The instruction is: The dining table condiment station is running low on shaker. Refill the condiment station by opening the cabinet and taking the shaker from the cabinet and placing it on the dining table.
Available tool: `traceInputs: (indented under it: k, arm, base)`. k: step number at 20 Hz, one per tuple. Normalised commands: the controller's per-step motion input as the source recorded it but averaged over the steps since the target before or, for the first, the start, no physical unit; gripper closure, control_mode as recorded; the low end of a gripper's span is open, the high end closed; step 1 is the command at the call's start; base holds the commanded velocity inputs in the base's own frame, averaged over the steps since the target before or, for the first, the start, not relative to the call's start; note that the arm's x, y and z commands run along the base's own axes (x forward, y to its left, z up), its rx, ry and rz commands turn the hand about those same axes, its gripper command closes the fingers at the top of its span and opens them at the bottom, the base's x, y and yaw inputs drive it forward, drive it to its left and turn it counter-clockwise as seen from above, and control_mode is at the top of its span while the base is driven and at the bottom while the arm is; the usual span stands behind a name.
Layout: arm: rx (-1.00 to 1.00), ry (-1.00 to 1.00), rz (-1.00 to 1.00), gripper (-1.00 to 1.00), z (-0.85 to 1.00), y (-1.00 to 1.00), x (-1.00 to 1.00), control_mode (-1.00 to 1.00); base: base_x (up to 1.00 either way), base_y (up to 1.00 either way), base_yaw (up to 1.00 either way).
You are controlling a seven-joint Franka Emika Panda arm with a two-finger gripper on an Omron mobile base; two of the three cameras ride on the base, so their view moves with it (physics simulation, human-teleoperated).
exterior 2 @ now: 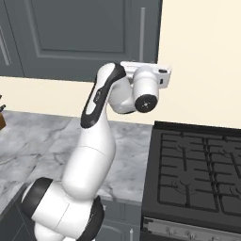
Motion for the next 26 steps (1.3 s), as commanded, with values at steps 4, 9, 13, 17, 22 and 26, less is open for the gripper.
traceInputs:
  k: [4, 9, 13, 17, 22, 26]
  arm:
    - [0.0, 0.0, 0.03, -1.0, 0.0, -0.02, 0.34, -1.0]
    - [0.0, 0.0, 0.0, 1.0, 0.0, 0.11, 0.15, -1.0]
    - [0.0, 0.0, 0.0, 1.0, 0.0, 0.32, 0.23, -1.0]
    - [0.0, 0.0, 0.0, 1.0, 0.0, 0.15, 0.15, -1.0]
    - [0.0, 0.03, 0.0, 1.0, 0.0, 0.0, 0.06, -1.0]
    - [0.0, 0.0, 0.0, 1.0, 0.0, 0.05, 0.01, -1.0]
  base:
    - [0.0, 0.0, 0.0]
    - [0.0, 0.0, 0.0]
    - [0.0, 0.0, 0.0]
    - [0.0, 0.0, 0.0]
    - [0.0, 0.0, 0.0]
    - [0.0, 0.0, 0.0]
